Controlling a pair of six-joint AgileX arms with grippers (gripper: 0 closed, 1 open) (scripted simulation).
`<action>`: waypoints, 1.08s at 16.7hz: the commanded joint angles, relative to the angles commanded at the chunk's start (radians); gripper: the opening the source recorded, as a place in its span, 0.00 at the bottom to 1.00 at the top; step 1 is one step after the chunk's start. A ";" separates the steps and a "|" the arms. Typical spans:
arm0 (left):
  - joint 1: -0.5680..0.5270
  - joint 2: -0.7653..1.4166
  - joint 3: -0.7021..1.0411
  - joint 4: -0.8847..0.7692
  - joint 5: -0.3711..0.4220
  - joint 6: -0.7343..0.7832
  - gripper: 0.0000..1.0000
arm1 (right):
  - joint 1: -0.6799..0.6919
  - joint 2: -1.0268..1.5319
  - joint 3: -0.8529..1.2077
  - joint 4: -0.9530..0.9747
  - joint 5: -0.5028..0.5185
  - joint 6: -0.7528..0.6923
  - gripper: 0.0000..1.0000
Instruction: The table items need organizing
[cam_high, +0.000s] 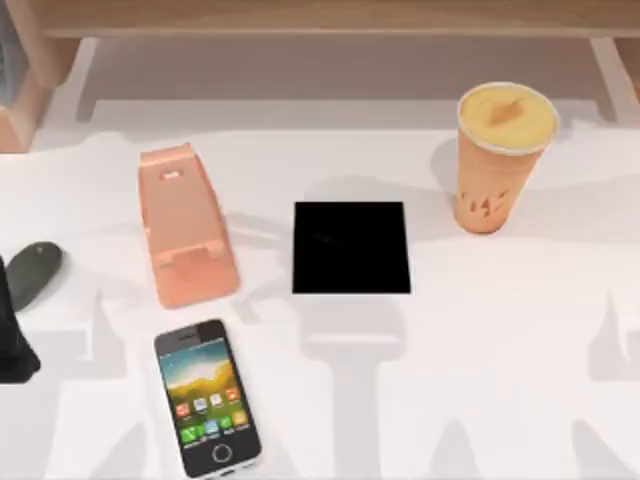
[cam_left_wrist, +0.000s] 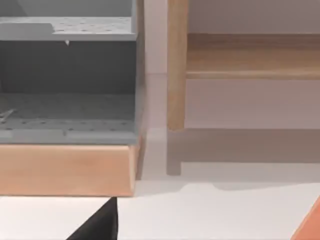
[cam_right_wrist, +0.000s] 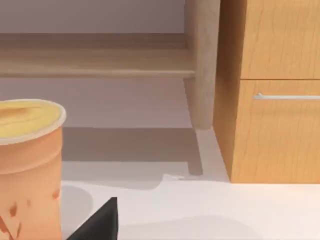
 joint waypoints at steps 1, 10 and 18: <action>0.000 0.000 0.000 0.000 0.000 0.000 1.00 | 0.000 0.000 0.000 0.000 0.000 0.000 1.00; 0.019 0.373 0.312 -0.232 -0.007 0.099 1.00 | 0.000 0.000 0.000 0.000 0.000 0.000 1.00; 0.035 1.144 0.892 -0.660 -0.006 0.292 1.00 | 0.000 0.000 0.000 0.000 0.000 0.000 1.00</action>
